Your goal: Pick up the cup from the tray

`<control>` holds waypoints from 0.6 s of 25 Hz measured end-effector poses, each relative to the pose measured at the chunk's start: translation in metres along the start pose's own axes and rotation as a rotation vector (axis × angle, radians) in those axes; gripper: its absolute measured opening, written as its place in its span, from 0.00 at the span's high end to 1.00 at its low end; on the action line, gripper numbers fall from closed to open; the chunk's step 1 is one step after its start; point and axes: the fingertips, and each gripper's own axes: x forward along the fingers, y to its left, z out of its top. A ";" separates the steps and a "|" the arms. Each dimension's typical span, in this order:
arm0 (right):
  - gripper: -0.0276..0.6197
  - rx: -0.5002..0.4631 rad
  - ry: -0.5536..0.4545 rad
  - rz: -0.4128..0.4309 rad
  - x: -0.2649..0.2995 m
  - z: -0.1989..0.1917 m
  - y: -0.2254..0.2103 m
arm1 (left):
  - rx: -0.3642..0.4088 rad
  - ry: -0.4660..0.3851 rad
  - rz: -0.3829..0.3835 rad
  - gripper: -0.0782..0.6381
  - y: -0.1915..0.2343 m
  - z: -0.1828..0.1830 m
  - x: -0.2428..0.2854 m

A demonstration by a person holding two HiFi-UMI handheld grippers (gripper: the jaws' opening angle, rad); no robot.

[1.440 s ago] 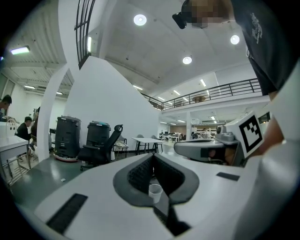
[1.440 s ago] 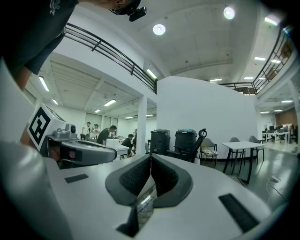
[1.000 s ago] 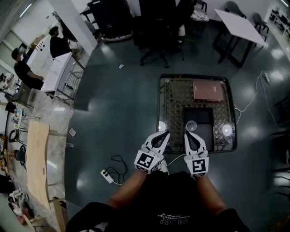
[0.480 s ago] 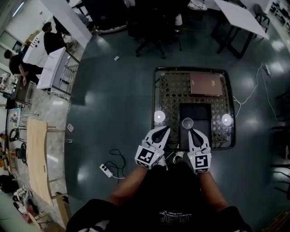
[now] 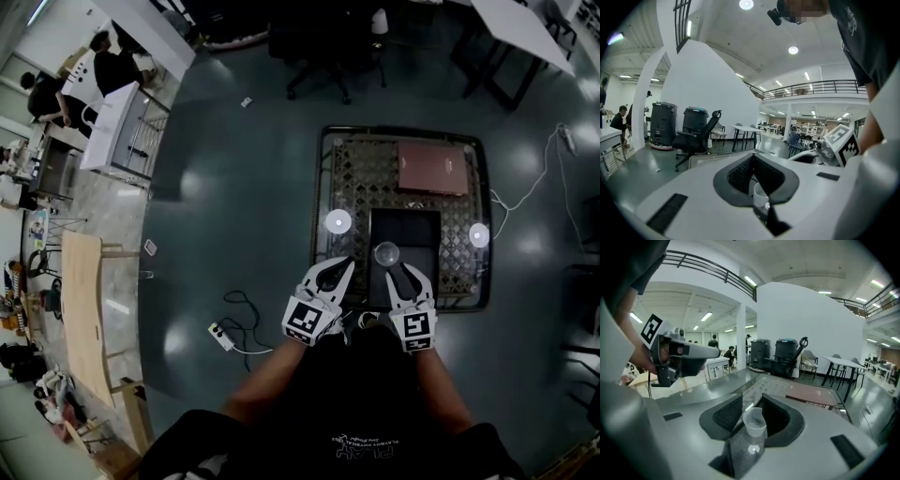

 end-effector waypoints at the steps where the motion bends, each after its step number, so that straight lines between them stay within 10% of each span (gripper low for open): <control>1: 0.77 0.002 0.017 0.007 0.002 -0.006 -0.001 | -0.003 0.001 0.005 0.88 0.000 0.000 0.001; 15: 0.59 0.000 0.291 0.134 0.053 -0.108 -0.013 | -0.044 0.085 0.071 0.88 0.005 -0.037 0.006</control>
